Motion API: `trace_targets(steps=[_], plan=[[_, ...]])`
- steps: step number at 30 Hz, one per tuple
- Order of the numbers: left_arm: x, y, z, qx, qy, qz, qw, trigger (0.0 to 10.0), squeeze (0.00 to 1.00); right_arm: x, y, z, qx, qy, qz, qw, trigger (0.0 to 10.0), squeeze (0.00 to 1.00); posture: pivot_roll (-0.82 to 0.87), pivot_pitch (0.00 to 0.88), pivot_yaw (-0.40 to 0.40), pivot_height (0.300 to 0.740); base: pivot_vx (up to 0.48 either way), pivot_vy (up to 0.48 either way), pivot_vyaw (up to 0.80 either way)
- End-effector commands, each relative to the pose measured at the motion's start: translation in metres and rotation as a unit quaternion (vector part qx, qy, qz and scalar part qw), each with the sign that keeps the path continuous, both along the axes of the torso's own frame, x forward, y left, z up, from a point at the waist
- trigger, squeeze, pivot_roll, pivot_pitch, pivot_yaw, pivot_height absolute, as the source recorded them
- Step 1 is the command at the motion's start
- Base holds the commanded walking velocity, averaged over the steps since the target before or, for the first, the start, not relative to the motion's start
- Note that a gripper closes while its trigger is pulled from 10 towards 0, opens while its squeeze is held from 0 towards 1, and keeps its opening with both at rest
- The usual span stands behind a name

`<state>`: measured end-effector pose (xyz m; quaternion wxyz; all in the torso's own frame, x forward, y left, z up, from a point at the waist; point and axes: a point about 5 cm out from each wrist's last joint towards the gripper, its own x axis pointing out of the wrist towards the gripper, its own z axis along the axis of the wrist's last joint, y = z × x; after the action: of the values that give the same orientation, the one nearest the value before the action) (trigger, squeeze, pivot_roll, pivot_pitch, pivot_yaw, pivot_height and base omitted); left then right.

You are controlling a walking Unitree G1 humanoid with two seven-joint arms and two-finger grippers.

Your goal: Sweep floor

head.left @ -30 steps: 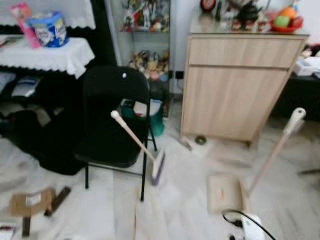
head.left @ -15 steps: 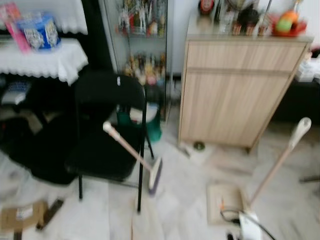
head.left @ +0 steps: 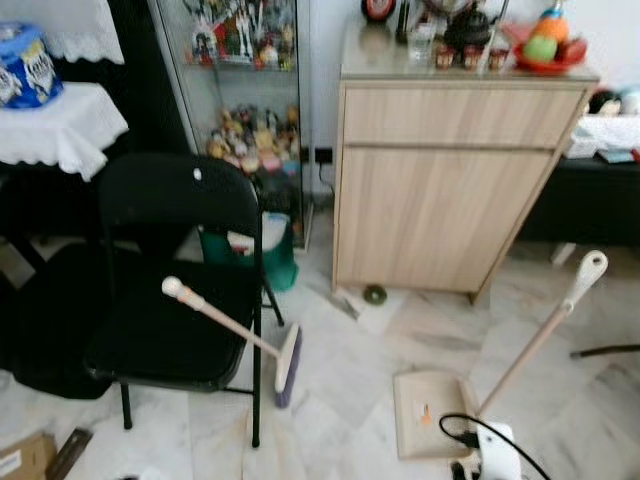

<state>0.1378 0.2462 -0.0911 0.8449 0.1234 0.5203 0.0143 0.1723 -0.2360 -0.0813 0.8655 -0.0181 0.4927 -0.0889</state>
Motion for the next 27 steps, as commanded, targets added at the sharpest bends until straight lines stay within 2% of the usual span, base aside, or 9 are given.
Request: trace_targets(steps=[1,12,27], plan=[[0.0532,-0.0238,0.0192,-0.126,-0.149,0.152,0.969,10.0,0.0,0.0277,0.0699,0.0043,0.093,-0.078,0.055,0.991,10.0,0.0,0.02,0.063,-0.02,0.74,0.0,0.0,0.0],[0.0545,-0.0252,0.0193,-0.133,-0.148,0.158,0.967,10.0,0.0,0.0282,0.0714,0.0045,0.094,-0.08,0.058,0.991,10.0,0.0,0.02,0.045,-0.021,0.74,0.0,0.0,0.0],[0.0562,-0.0259,0.0202,-0.137,-0.152,0.157,0.966,10.0,0.0,0.0286,0.0719,0.0048,0.095,-0.081,0.06,0.99,10.0,0.0,0.02,0.042,-0.018,0.74,0.0,0.297,0.0]])
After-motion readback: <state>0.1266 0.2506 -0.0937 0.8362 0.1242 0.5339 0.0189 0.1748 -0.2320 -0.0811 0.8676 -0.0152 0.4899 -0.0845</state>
